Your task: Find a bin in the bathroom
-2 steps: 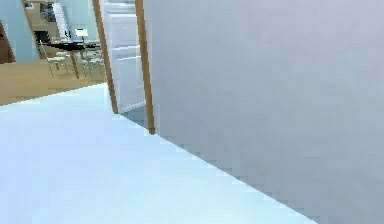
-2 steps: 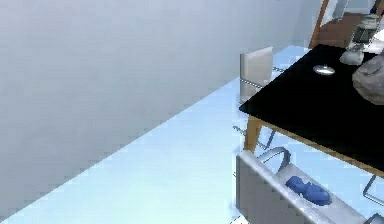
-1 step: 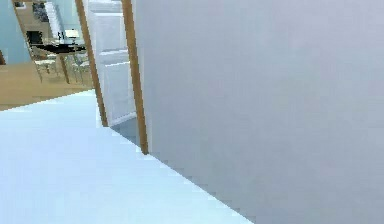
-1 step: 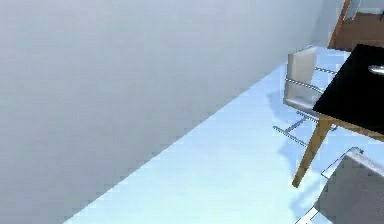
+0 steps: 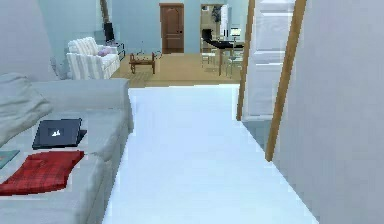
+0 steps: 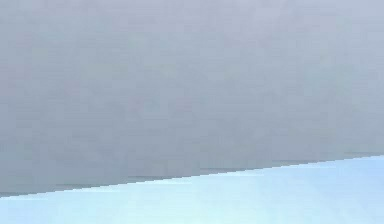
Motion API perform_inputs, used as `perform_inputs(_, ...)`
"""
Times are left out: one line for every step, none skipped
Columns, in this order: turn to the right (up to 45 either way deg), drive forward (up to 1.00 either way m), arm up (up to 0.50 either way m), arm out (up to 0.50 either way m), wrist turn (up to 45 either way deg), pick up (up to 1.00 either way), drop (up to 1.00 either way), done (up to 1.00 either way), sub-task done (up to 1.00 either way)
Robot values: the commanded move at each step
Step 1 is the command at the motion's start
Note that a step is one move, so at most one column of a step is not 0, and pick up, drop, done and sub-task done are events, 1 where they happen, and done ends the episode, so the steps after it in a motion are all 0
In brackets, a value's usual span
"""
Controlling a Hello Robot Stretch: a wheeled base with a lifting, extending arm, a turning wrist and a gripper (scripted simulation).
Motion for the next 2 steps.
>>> perform_inputs(-3.0, 0.0, 0.0, 0.0, 0.0, 0.0, 0.0, 0.0, 0.0)
perform_inputs(-45.0, 0.0, 0.0, 0.0, 0.0, 0.0, 0.0, 0.0, 0.0)
